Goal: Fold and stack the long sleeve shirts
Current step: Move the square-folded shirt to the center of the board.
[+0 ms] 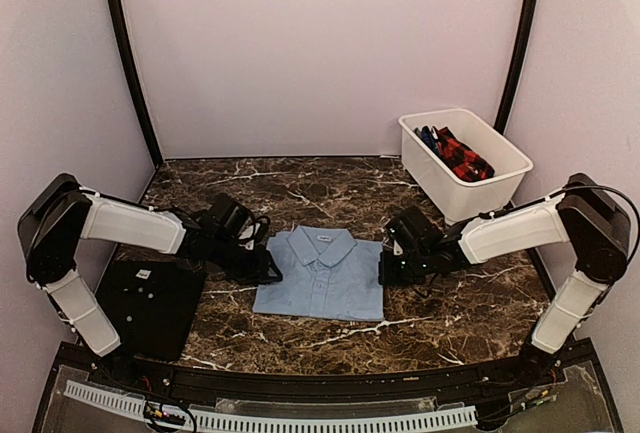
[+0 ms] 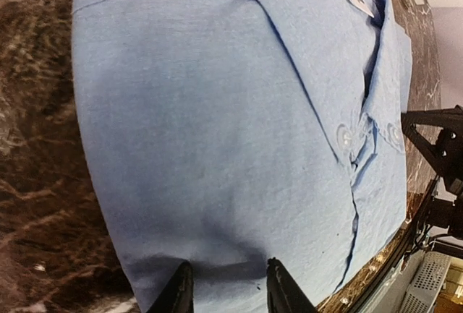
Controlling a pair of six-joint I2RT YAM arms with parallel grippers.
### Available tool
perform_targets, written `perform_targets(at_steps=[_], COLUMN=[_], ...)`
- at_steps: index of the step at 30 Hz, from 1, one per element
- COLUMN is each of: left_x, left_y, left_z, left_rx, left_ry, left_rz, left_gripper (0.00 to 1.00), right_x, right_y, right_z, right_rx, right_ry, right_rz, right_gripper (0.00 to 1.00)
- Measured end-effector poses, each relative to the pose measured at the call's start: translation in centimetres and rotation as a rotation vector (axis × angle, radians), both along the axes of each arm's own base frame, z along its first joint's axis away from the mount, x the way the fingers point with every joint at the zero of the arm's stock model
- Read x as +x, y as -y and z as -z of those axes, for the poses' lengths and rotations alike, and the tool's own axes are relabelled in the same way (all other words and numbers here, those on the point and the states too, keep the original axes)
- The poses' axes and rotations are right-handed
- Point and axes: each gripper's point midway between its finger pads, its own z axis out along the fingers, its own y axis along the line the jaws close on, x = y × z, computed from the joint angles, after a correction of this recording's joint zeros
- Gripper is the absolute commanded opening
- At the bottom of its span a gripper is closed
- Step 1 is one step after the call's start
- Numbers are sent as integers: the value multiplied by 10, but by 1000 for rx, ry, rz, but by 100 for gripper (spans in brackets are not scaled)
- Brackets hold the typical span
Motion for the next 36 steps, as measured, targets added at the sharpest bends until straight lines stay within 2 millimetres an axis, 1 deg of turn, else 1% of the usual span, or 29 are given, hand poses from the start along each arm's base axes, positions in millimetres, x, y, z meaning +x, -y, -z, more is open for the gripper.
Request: perform_targets(at_steps=[2,3,7,9,11,14,16,18,20,22,24,26,27,29,32,36], left_x=[-7,-10,-16,-14,-10,-2,4,8,8,5,-3,-14,-20,-29,-37,-42], left_y=[9,14,27,26,19,2,-12,-34,-57,-80,-104,-121,-129,-141,-153,-161], left_z=[1,1,-2,-2,-3,-15,-29,-44,-50,-48,-39,-29,-25,-19,-14,-8], left_rx=[1,2,3,18,48,100,123,144,172,211,263,306,327,358,384,404], left_ry=[-5,-7,-2,10,25,76,122,167,190,194,179,160,148,134,127,122], left_rz=[19,27,33,14,-22,-89,-144,-210,-271,-324,-373,-400,-410,-432,-467,-492], left_gripper=[35,38,41,42,43,43,42,43,42,42,42,42,43,43,43,42], right_x=[0,1,0,-2,-3,-3,-2,-2,-1,-2,-3,-4,-4,-5,-6,-6], right_y=[13,19,47,60,73,87,96,103,107,109,110,111,111,111,111,112], right_z=[-1,-1,-2,-2,-3,-7,-10,-13,-17,-20,-23,-26,-27,-29,-32,-39], right_rx=[-5,-8,-22,-35,-48,-56,-61,-65,-66,-67,-69,-66,-66,-65,-60,-50], right_ry=[-1,-1,-1,-5,-7,-8,-4,1,8,15,20,22,24,28,33,46], right_rz=[20,31,74,93,112,139,155,165,169,168,161,158,153,148,145,145], right_gripper=[0,0,0,0,0,0,3,8,12,18,27,33,34,37,38,39])
